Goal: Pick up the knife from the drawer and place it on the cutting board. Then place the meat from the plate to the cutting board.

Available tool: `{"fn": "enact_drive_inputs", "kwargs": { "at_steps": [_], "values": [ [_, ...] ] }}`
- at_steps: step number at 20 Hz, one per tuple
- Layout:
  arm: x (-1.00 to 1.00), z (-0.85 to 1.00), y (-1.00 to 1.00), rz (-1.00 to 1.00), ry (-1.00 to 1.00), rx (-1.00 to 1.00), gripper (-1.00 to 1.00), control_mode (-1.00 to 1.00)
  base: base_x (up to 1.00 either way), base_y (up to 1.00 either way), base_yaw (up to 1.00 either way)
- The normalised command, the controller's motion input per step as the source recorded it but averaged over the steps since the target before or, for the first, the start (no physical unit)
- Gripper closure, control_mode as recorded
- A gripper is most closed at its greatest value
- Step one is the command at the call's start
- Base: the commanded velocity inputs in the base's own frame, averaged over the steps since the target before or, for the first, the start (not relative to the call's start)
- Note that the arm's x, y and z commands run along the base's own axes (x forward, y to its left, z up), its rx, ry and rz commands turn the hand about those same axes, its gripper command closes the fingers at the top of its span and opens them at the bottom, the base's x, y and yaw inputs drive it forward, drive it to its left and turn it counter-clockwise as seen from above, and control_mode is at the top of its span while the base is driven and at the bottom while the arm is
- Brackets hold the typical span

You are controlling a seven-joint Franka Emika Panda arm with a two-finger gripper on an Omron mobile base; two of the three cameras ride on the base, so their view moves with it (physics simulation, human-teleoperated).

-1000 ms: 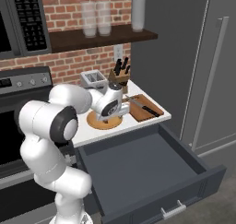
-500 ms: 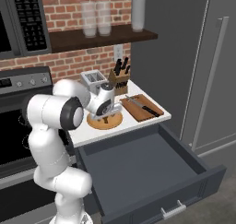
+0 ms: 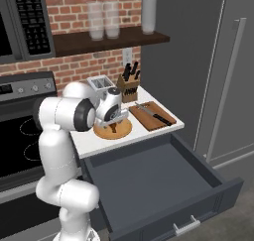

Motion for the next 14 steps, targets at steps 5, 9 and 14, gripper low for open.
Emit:
{"fn": "enact_drive_inputs", "kwargs": {
  "at_steps": [5,9,14],
  "values": [
    [0.35,-0.31,0.01,-0.06,0.0,0.0,-1.0,-1.0,0.0,0.0,0.0],
    [0.46,-0.31,0.0,-0.08,0.0,0.0,-1.0,-1.0,0.0,0.0,0.0],
    [0.35,-0.35,0.12,-0.07,0.0,0.0,1.0,-1.0,0.0,0.0,0.0]
  ]
}}
